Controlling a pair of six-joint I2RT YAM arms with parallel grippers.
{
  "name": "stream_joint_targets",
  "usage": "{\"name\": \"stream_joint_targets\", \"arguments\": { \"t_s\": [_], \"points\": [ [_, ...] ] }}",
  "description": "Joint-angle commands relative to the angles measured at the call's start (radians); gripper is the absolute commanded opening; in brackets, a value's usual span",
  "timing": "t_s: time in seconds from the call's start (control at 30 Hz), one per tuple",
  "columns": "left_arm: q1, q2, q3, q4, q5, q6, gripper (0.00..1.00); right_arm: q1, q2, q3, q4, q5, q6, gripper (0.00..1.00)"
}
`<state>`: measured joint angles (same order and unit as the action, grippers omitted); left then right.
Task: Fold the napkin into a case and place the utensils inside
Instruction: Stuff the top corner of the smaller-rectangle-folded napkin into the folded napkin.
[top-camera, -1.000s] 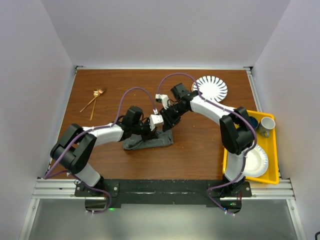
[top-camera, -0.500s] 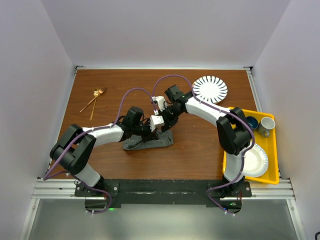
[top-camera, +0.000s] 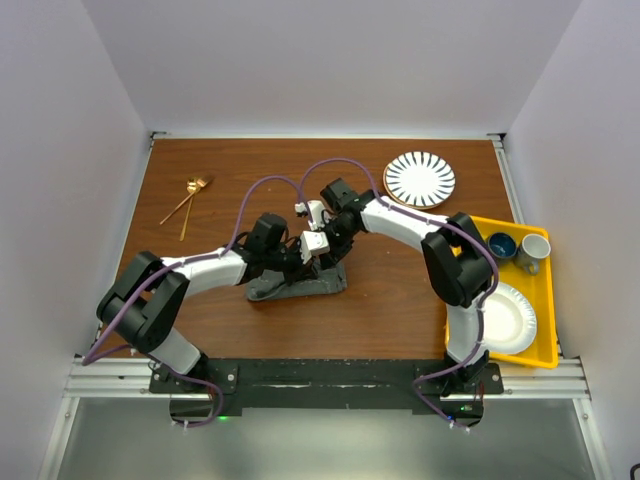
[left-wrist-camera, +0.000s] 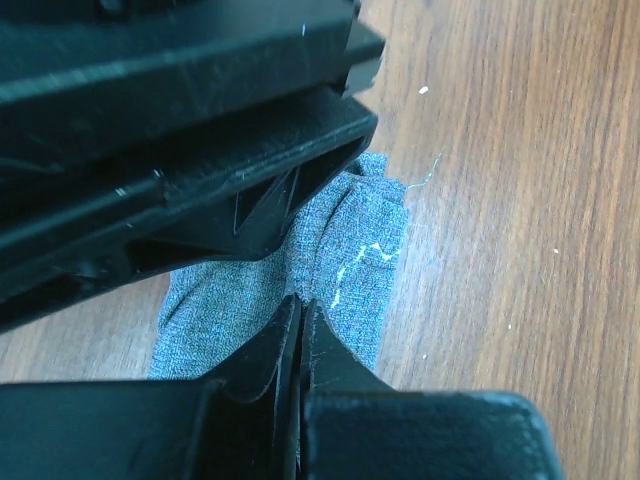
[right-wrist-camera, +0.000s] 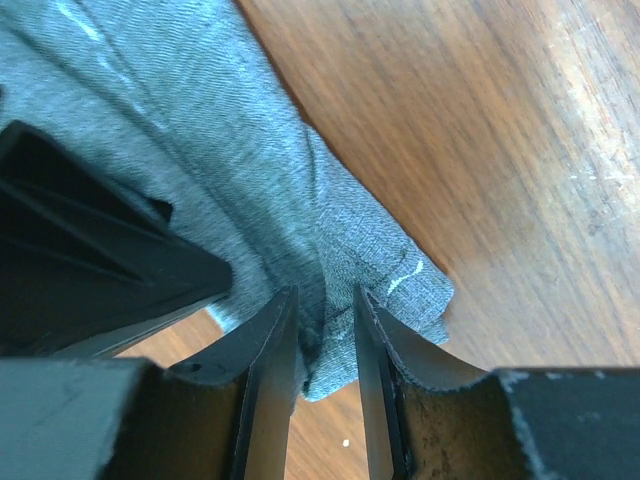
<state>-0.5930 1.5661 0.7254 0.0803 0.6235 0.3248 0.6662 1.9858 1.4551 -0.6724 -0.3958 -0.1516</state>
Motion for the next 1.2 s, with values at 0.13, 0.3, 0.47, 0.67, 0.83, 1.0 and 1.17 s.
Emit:
{"name": "stream_joint_targets", "arguments": {
  "t_s": [0.13,0.3,0.47,0.67,0.83,1.0,1.17],
  "points": [
    [-0.005,-0.017,0.009,0.009,0.004,-0.001,0.00,0.033,-0.001,-0.029,0.048,0.113,-0.048,0.29],
    [-0.007,-0.015,0.017,-0.022,-0.005,-0.001,0.00,0.032,-0.025,-0.016,0.046,0.112,-0.040,0.00],
    [0.025,0.003,0.019,-0.027,0.002,-0.061,0.00,0.030,-0.071,-0.006,0.040,0.080,-0.006,0.00],
    [0.059,0.026,0.022,-0.020,0.024,-0.124,0.00,0.023,-0.099,-0.016,0.042,0.061,0.015,0.00],
    [0.068,0.041,0.025,-0.031,0.031,-0.128,0.00,0.015,-0.113,-0.012,0.043,0.043,0.030,0.00],
    [0.087,0.078,0.054,-0.048,0.039,-0.142,0.00,0.012,-0.125,-0.010,0.046,0.032,0.037,0.00],
    [0.110,0.101,0.072,-0.060,0.048,-0.162,0.00,0.006,-0.142,-0.019,0.046,0.043,0.038,0.00]
  ]
}}
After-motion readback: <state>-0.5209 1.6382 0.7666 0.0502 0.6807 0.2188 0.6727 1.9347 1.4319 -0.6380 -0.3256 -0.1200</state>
